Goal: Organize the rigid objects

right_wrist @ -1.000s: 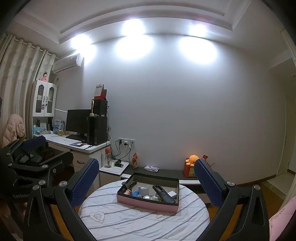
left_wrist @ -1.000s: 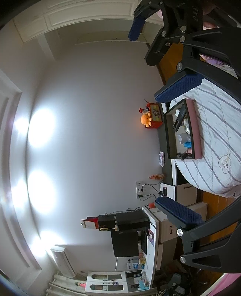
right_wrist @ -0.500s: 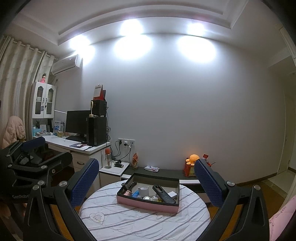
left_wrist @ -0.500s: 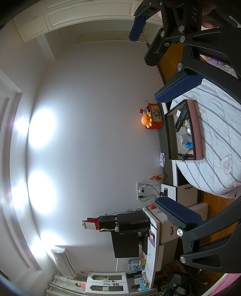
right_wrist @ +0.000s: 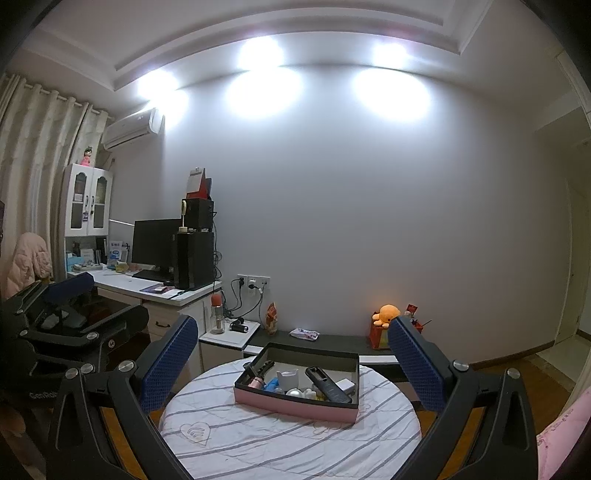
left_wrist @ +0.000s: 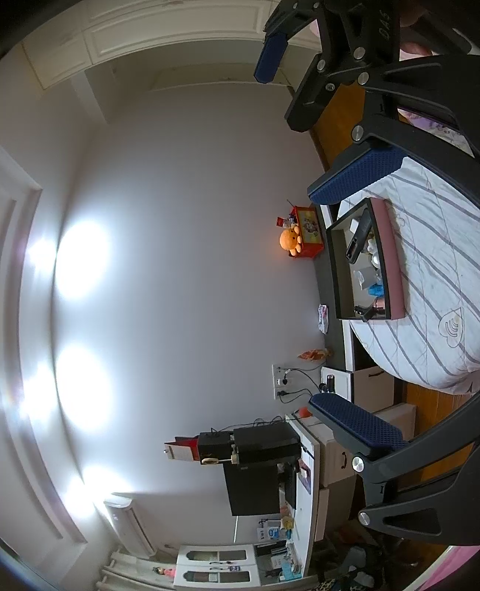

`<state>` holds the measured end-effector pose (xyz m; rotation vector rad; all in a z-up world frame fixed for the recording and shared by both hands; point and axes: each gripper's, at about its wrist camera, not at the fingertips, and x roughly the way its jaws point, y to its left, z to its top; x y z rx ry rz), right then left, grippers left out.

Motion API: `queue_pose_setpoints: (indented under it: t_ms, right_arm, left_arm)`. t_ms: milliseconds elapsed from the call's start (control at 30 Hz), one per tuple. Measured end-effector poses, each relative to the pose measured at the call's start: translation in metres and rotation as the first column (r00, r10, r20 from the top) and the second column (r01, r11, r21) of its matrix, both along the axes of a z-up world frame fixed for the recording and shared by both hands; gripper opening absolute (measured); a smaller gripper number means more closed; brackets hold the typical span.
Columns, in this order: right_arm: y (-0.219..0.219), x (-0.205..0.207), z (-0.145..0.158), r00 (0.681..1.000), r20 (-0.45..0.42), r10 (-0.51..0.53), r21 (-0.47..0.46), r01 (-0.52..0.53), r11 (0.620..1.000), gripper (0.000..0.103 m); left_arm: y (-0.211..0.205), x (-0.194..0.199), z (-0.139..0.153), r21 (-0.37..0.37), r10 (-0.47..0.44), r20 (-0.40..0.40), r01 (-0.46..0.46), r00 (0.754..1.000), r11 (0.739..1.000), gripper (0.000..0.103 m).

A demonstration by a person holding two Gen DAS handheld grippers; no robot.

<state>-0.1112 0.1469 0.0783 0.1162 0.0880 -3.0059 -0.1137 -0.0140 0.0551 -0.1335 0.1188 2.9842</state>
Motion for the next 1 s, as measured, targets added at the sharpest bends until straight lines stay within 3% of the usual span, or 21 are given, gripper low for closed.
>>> queue_pose_setpoints:
  t_ms: [400, 1000]
  right_arm:
    - [-0.002, 0.000, -0.004, 1.000, 0.006, 0.004, 0.003, -0.004, 1.000, 0.103]
    - [-0.001, -0.003, -0.006, 1.000, 0.028, 0.013, 0.000, -0.013, 1.000, 0.103]
  left_arm:
    - [0.002, 0.003, -0.002, -0.017, 0.013, -0.035, -0.014, 0.999, 1.000, 0.103]
    - [0.001, -0.008, -0.006, -0.039, 0.028, -0.006, -0.028, 1.000, 0.999, 0.103]
